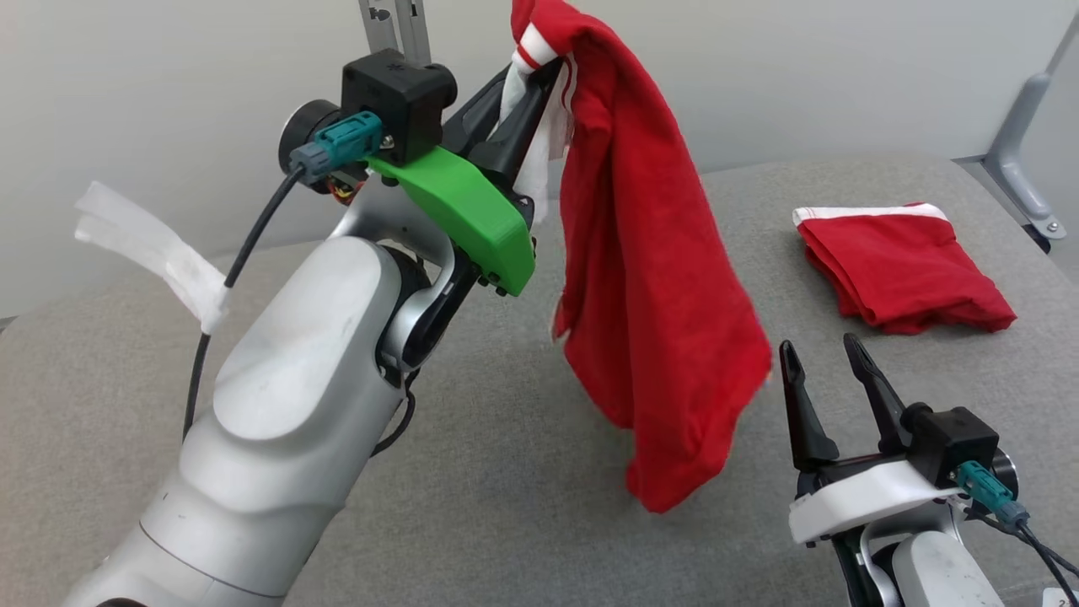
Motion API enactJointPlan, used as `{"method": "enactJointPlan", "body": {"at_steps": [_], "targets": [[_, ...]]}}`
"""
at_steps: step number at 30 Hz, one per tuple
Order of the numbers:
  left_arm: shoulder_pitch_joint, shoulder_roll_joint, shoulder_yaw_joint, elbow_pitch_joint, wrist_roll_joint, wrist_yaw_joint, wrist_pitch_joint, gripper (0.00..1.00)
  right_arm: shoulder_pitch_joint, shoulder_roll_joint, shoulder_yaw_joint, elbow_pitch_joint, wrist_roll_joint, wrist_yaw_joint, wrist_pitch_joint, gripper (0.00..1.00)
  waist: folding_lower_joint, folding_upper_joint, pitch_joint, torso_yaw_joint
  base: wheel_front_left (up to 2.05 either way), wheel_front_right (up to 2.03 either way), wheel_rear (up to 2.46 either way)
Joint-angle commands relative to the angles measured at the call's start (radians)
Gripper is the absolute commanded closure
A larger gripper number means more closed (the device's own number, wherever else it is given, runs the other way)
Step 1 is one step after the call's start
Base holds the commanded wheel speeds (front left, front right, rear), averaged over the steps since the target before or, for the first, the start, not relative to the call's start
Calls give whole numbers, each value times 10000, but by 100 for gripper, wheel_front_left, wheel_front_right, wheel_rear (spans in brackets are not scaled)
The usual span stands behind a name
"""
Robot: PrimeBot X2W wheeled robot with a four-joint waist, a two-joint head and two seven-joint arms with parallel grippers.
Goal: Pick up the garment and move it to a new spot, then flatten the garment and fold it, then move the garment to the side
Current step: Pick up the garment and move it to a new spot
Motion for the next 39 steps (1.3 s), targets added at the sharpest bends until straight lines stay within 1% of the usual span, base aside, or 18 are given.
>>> {"method": "enactJointPlan", "body": {"at_steps": [1,3,6,10,16,20,21,22,23,24,25,32,35,39], "targets": [[218,35,80,119,-41,151,38,100,-38,-15,27,-26,39,-4,-30,0,0,-1,197,-300,0,0,0],[399,62,173,485,-116,308,-2,100,-117,-19,49,-15,81,-4,-30,0,0,-1,323,-439,0,0,0],[640,290,491,1368,-312,525,-202,100,-250,-17,39,2,115,-4,-29,0,0,-1,549,-650,0,0,0],[831,795,1048,2881,-395,813,-844,100,-354,-14,-18,-62,136,-4,-30,0,0,-1,937,-865,0,0,0],[904,1453,1802,5064,-637,1018,-1698,100,-591,-16,-136,-161,142,-4,-29,0,0,-1,1483,-1009,0,0,0],[930,1677,2016,6221,-753,1041,-2027,100,-700,-16,-179,-188,116,-4,-29,0,0,-1,1651,-976,0,0,0],[929,1693,2040,6446,-794,1011,-2078,96,-706,-14,-181,-184,110,-4,-29,0,0,-1,1667,-954,0,0,0],[915,1697,2058,6686,-808,965,-2152,76,-695,-16,-173,-174,101,-4,-31,0,0,-1,1677,-920,0,0,0],[901,1702,2047,6871,-792,951,-2220,63,-705,-17,-172,-164,92,-4,-29,0,0,-1,1680,-891,0,0,0],[887,1707,2020,7091,-753,936,-2300,17,-738,-14,-157,-147,78,-4,-31,0,0,-1,1674,-855,0,0,0],[875,1700,1983,7253,-711,917,-2352,0,-761,-16,-156,-133,66,-4,-29,0,0,-1,1662,-821,0,0,0],[744,1550,1676,8020,-353,812,-2884,0,-726,-17,-175,-44,-2,-4,-29,0,0,-1,1437,-503,0,0,0],[670,1468,1531,8017,-200,731,-3034,0,-630,-19,-235,-17,-43,-4,-29,0,0,-1,1261,-320,0,0,0],[727,1413,1604,7678,-127,559,-3155,0,-488,-17,-265,22,-112,-4,-31,0,0,-1,920,-65,0,0,0]]}}
